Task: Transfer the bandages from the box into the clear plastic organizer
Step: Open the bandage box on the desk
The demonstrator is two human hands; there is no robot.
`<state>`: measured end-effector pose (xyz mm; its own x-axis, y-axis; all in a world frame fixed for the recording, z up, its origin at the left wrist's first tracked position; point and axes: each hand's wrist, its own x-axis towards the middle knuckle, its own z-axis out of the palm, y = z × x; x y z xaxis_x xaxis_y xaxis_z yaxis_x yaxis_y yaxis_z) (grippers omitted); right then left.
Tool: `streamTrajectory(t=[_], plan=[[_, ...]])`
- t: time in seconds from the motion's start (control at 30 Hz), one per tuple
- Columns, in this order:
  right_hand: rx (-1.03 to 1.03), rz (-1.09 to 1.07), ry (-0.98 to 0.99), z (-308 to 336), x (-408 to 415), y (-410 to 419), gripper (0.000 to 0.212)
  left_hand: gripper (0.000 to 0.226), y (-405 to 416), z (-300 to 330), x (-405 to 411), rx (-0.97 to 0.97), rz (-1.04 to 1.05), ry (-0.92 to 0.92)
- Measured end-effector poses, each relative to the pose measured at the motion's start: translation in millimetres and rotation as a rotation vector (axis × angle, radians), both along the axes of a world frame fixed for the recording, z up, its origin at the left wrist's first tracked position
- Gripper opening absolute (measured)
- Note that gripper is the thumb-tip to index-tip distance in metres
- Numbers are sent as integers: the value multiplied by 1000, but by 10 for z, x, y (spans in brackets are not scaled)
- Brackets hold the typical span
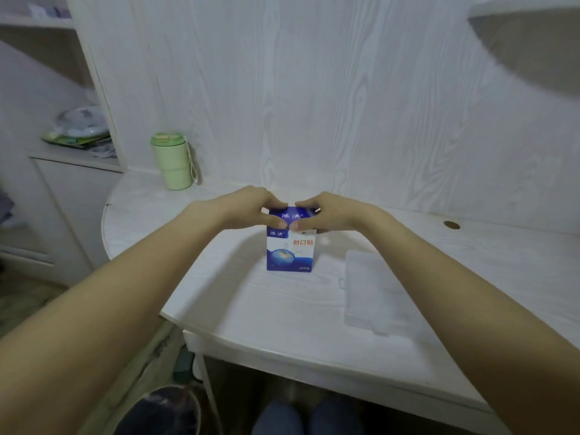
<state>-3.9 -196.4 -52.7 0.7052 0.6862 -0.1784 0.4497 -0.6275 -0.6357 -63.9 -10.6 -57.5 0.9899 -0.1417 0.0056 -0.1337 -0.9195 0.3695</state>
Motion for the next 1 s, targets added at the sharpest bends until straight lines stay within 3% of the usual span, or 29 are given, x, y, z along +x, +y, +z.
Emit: streamTrajectory(t=[0.2, 0.3, 0.4, 0.5, 0.6, 0.7, 0.8, 0.9, 1.0], plan=[[30, 34, 4, -15, -17, -26, 56, 33, -239, 169, 4, 470, -66, 12], [82, 15, 35, -57, 4, -12, 43, 37, -243, 100, -42, 506, -21, -38], [170, -13, 83, -112, 4, -13, 32, 37, -160, 88, -74, 343, 63, -174], [278, -90, 179, -157, -8, -8, 54, 26, -160, 55, -25, -172, 222, -242], [300, -143, 230, -190, -32, -21, 53, 27, -173, 0, 61, -531, 459, -260], [276, -159, 244, -198, -55, -16, 47, 25, -135, -56, 78, -584, 604, -276], [259, -190, 235, -205, -62, 7, 52, 15, -150, -93, 16, -595, 547, -353], [321, -218, 278, -200, -72, 1, 58, 28, -231, -82, -62, -610, 393, -245], [354, -218, 270, -179, -96, 5, 52, 46, -245, -68, -46, -589, 436, -250]])
